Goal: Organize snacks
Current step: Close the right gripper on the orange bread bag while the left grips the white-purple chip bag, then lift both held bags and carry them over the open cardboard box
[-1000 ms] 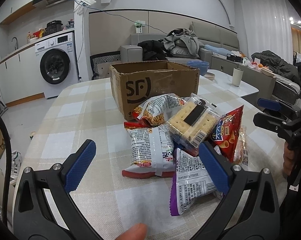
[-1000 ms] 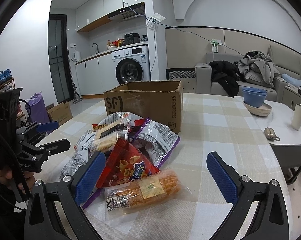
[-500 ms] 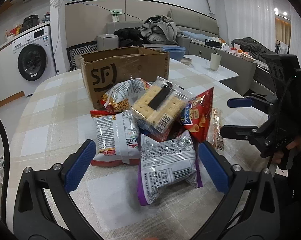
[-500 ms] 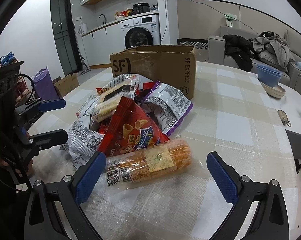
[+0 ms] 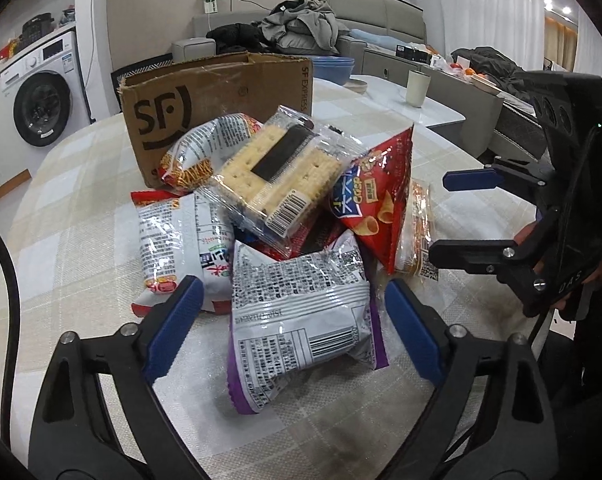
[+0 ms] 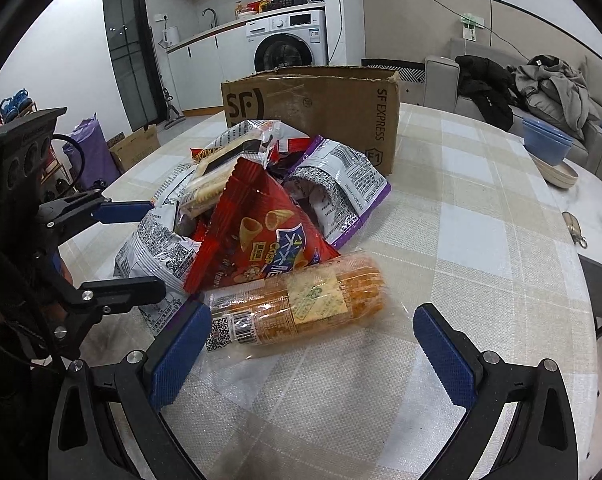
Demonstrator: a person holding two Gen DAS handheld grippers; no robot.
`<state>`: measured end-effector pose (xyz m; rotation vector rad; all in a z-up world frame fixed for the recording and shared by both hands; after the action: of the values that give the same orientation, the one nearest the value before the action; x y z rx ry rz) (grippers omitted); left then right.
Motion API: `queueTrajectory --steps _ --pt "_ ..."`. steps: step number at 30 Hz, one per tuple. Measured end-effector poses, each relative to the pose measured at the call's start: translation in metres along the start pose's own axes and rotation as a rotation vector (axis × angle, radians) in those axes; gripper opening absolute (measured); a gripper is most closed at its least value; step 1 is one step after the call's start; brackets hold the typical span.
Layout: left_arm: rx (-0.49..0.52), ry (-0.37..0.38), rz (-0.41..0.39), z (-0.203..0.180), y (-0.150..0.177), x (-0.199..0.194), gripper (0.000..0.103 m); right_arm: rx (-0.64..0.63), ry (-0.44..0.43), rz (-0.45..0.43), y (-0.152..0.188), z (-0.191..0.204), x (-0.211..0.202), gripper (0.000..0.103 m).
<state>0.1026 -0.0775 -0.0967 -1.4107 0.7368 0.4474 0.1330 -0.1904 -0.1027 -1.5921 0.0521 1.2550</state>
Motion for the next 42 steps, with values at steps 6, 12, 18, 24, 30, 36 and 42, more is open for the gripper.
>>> queueTrajectory --steps 6,12,18,24,30,36,42 --pt "0.005 0.016 0.018 -0.006 0.003 0.004 0.067 -0.028 -0.013 0.035 0.003 0.005 0.010 0.103" --pt "-0.013 0.032 0.022 -0.001 0.002 0.004 0.060 -0.071 -0.025 0.078 0.000 0.010 0.020 0.103" --pt "-0.026 0.043 0.020 0.001 0.004 -0.002 0.058 -0.122 -0.014 0.118 0.000 0.014 0.035 0.103" --pt "-0.032 0.043 0.016 0.003 0.003 -0.003 0.058 -0.121 -0.028 0.093 -0.001 0.015 0.031 0.079" --pt "-0.039 0.041 0.007 0.002 0.005 -0.005 0.058 -0.102 0.006 0.060 0.000 0.005 0.023 0.047" --pt "-0.046 0.039 0.001 0.003 0.005 -0.006 0.058 -0.057 0.046 0.083 0.003 -0.010 0.017 0.048" --pt "-0.063 0.042 -0.017 0.006 0.002 -0.008 0.058 0.074 0.044 0.035 -0.003 -0.030 0.004 0.061"
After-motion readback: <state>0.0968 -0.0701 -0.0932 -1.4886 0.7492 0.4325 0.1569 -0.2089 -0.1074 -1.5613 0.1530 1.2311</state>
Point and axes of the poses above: each gripper's, at about its wrist camera, not at the fingertips, and x roughly the way its jaws point, z to its left, y to its underside, the point moved 9 cm from there along x, roughly the way its jaws point, and after that the axes turned 4 degrees about -y, right-handed, at the moved point
